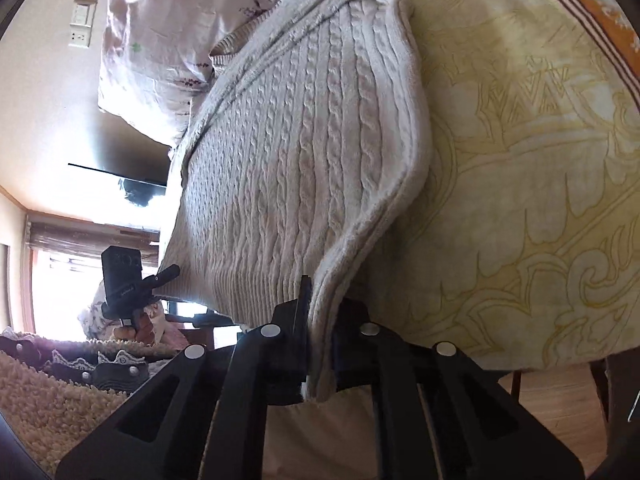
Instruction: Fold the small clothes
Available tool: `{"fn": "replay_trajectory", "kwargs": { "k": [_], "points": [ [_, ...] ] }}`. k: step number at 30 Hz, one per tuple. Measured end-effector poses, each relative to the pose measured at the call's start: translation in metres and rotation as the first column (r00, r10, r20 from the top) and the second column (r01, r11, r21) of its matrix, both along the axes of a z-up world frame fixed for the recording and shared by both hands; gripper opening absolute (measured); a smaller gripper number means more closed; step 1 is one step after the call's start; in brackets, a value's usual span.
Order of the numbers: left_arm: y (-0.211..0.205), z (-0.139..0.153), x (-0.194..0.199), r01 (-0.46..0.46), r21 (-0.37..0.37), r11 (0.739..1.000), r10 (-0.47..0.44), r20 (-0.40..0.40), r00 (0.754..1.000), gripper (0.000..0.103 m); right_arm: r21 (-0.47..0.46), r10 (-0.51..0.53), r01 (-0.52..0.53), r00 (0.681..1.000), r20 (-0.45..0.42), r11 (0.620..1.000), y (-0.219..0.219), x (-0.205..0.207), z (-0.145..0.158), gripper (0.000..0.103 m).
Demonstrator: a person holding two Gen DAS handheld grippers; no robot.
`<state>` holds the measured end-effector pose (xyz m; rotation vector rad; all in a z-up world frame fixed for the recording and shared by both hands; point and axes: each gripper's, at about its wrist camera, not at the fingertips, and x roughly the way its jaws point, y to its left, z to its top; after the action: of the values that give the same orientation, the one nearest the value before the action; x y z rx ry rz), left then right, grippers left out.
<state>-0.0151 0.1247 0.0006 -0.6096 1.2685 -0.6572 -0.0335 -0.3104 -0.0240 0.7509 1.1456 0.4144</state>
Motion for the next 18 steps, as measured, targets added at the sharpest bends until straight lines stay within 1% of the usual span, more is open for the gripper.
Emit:
{"fn": "replay_trajectory", "kwargs": {
  "k": [2,4,7,11,14,16,18],
  "points": [
    [0.004,0.007,0.004,-0.019,-0.017,1.0,0.02,0.032,0.999,0.011,-0.018,-0.021,0.022,0.998,0.063,1.0,-0.002,0.004,0.013,0.008],
    [0.007,0.017,0.009,-0.038,-0.018,0.999,0.039,0.07,0.997,0.009,-0.039,-0.043,0.048,0.992,0.118,0.998,-0.005,0.009,0.025,0.008],
    [0.017,0.031,0.02,-0.09,-0.045,0.995,0.095,0.126,0.988,0.008,-0.053,-0.088,0.1,0.978,0.188,0.994,-0.012,0.02,0.041,0.008],
    [0.027,0.049,0.035,-0.179,-0.072,0.981,0.19,0.2,0.961,0.008,-0.055,-0.159,0.18,0.95,0.269,0.982,-0.019,0.033,0.059,0.008],
    [0.032,0.059,0.047,-0.225,-0.083,0.971,0.239,0.242,0.94,0.008,-0.031,-0.226,0.248,0.921,0.317,0.968,-0.023,0.043,0.071,0.008],
    [0.033,0.064,0.057,-0.25,-0.093,0.964,0.266,0.264,0.927,0.008,-0.01,-0.252,0.271,0.906,0.339,0.963,-0.026,0.051,0.077,0.008],
    [0.034,0.068,0.068,-0.268,-0.091,0.959,0.283,0.275,0.919,0.008,-0.003,-0.256,0.275,0.9,0.353,0.961,-0.026,0.061,0.082,0.008]
  ]
}}
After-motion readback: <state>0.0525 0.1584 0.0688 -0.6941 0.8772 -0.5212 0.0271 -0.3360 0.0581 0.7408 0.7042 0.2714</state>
